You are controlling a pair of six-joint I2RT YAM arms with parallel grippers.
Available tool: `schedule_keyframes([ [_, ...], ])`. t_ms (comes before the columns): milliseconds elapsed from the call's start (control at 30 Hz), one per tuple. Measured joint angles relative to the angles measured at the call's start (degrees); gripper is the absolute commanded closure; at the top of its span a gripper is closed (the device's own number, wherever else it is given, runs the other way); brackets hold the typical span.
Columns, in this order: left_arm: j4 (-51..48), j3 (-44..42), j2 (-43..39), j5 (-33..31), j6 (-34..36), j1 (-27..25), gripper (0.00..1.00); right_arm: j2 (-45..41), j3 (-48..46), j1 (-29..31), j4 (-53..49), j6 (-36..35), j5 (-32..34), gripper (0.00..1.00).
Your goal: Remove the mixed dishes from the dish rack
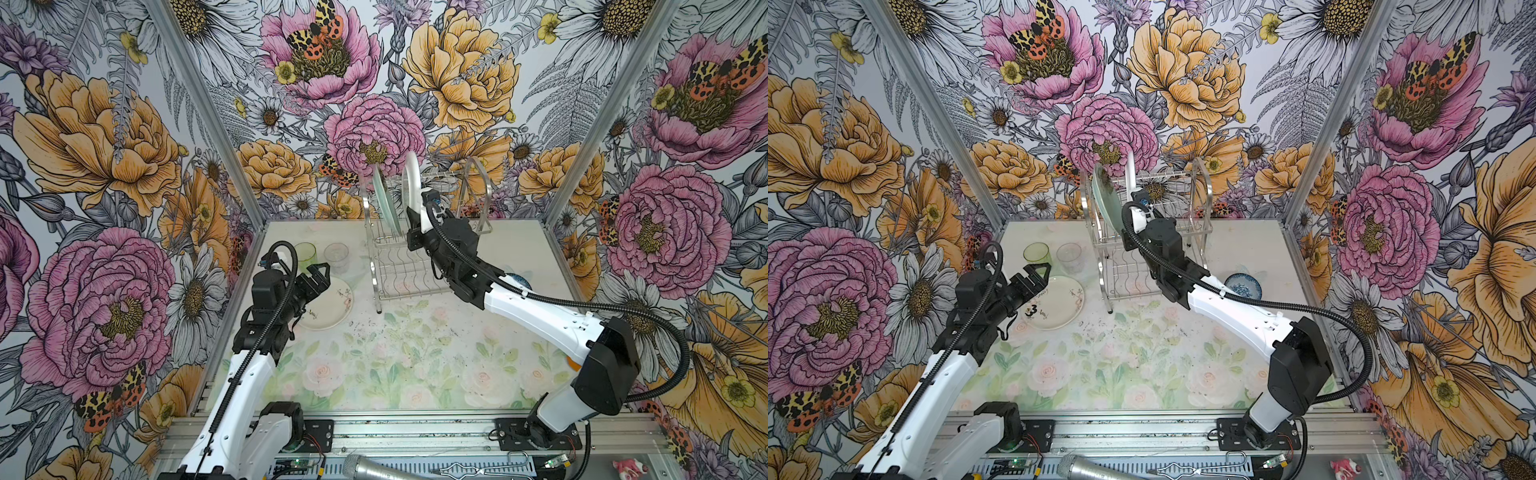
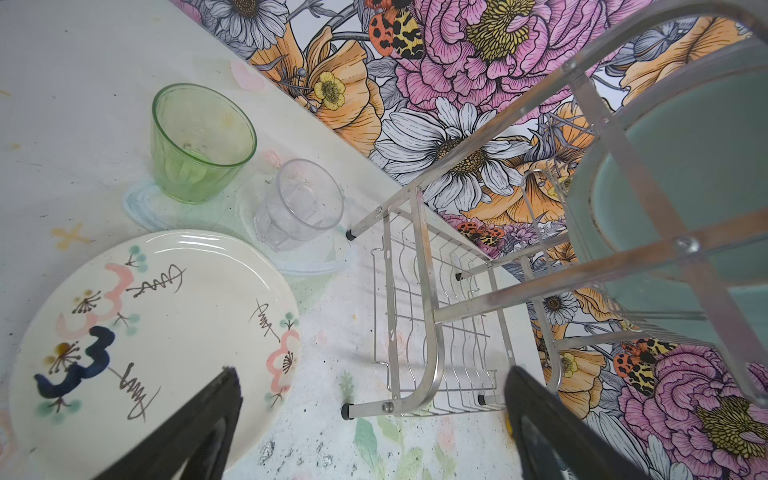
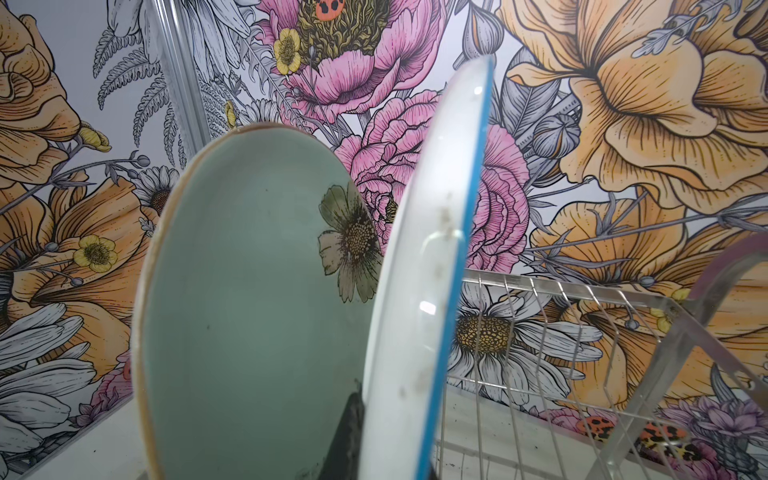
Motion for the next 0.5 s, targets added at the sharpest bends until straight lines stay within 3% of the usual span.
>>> schedule_keyframes([
  [500,0.0,0.0,0.0,0.0,0.0,-0.1,0.01,-0.3,-0.7,0.0,5.7,-2.6,-1.1,1.00],
])
